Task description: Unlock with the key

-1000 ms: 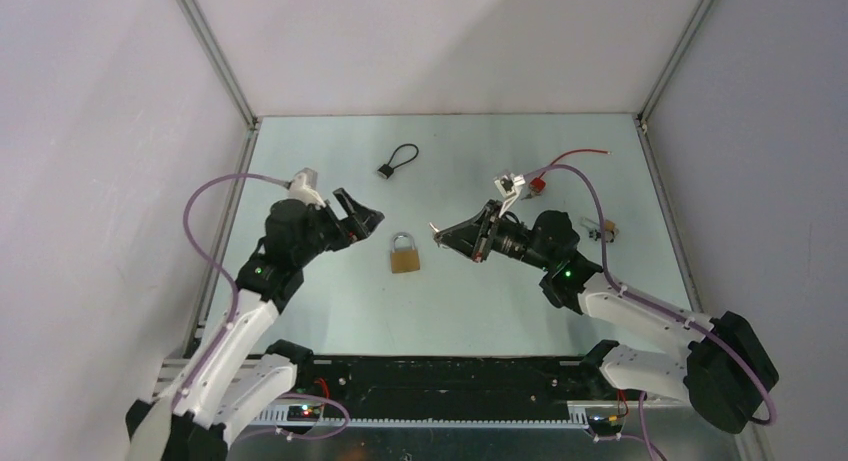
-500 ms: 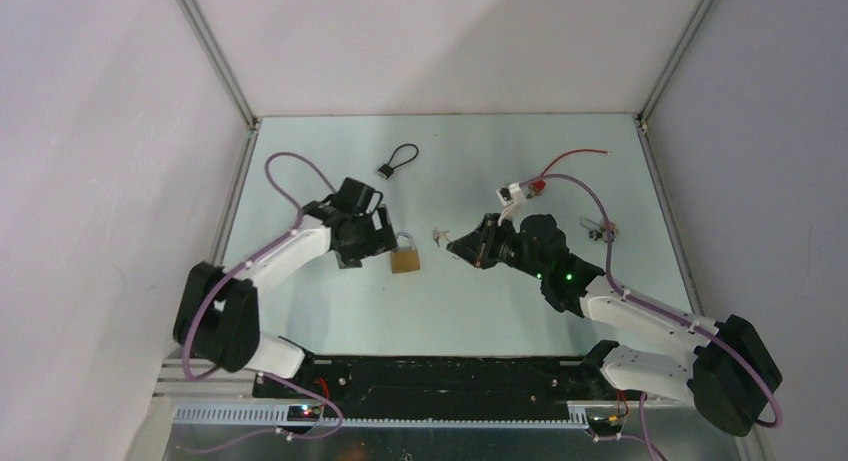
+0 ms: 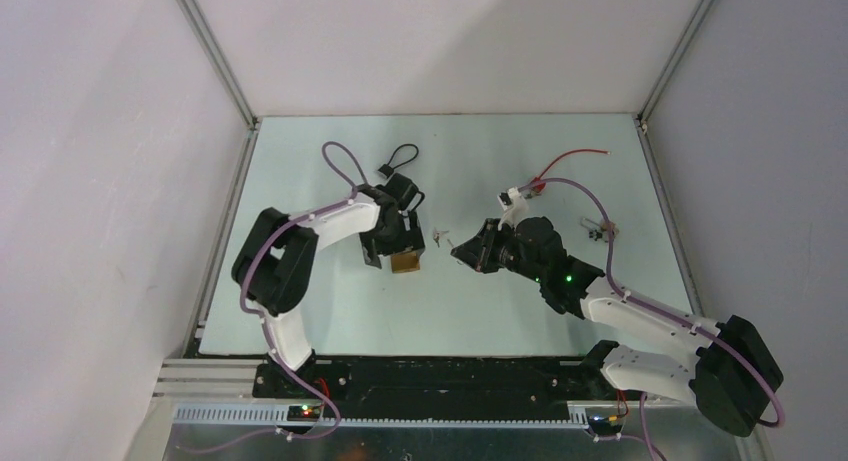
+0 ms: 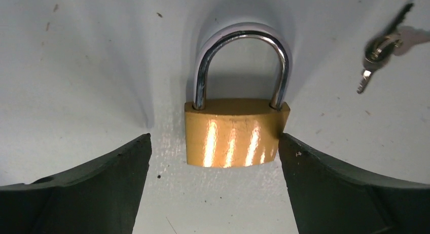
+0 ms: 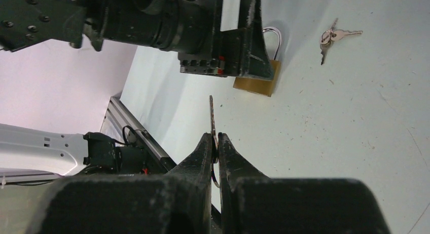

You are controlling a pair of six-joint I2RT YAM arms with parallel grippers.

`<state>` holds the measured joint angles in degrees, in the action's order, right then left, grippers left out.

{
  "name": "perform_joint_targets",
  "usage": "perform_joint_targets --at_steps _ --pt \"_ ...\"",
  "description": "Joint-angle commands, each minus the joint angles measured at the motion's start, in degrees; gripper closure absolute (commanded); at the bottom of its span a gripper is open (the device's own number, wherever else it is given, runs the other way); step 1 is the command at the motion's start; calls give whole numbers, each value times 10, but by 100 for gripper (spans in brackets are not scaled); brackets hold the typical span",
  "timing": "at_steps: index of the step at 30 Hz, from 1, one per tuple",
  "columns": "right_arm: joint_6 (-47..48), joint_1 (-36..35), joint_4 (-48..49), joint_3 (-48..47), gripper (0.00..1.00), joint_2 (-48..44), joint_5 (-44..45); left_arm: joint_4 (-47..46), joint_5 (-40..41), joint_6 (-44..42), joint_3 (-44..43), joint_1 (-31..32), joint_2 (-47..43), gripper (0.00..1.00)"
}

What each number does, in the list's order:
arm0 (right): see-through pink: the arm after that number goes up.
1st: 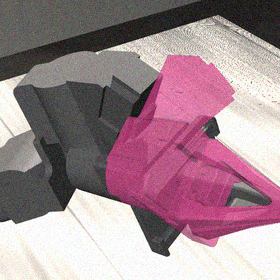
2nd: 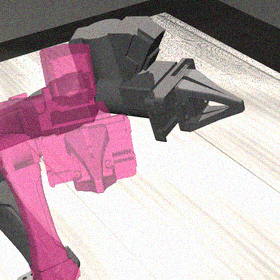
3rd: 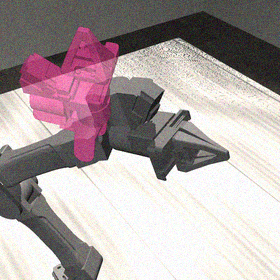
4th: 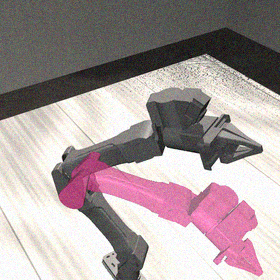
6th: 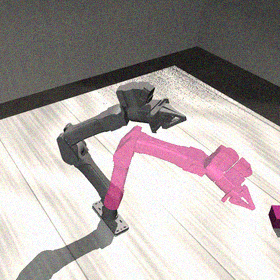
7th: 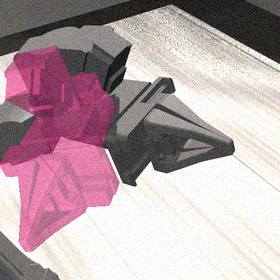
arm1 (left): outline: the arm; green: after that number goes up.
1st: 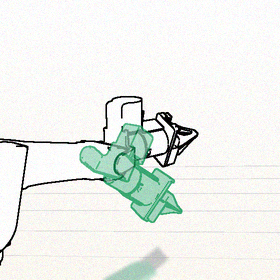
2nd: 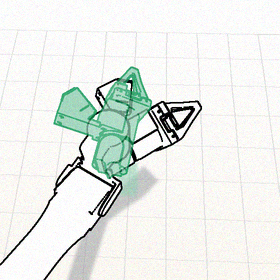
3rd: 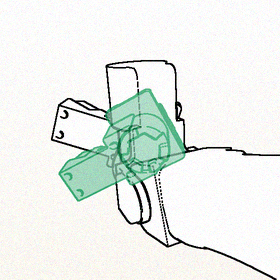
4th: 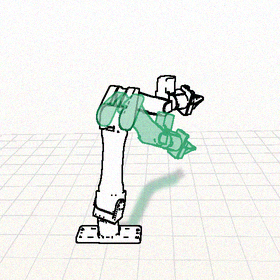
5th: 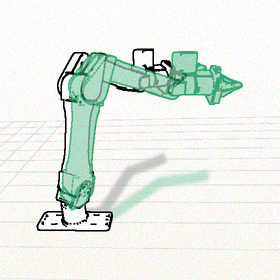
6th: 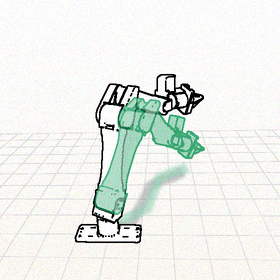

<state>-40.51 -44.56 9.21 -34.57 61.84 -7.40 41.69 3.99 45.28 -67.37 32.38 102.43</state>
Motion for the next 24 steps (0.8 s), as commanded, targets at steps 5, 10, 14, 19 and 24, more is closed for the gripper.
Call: perform_joint_targets --at_steps 5,10,14,19,24 --pt "1 -2 22 -2 100 7 1 39 43 24 -67 19 60 4" --pt "0 -2 30 -2 100 15 -4 50 68 27 -83 28 87 7" --pt "0 -1 30 -2 100 14 -3 55 73 32 -83 28 97 13" --pt "0 -1 35 -2 100 21 -5 54 81 41 -88 28 98 18" --pt "2 -5 38 -2 100 24 -3 54 58 56 -88 26 101 33"
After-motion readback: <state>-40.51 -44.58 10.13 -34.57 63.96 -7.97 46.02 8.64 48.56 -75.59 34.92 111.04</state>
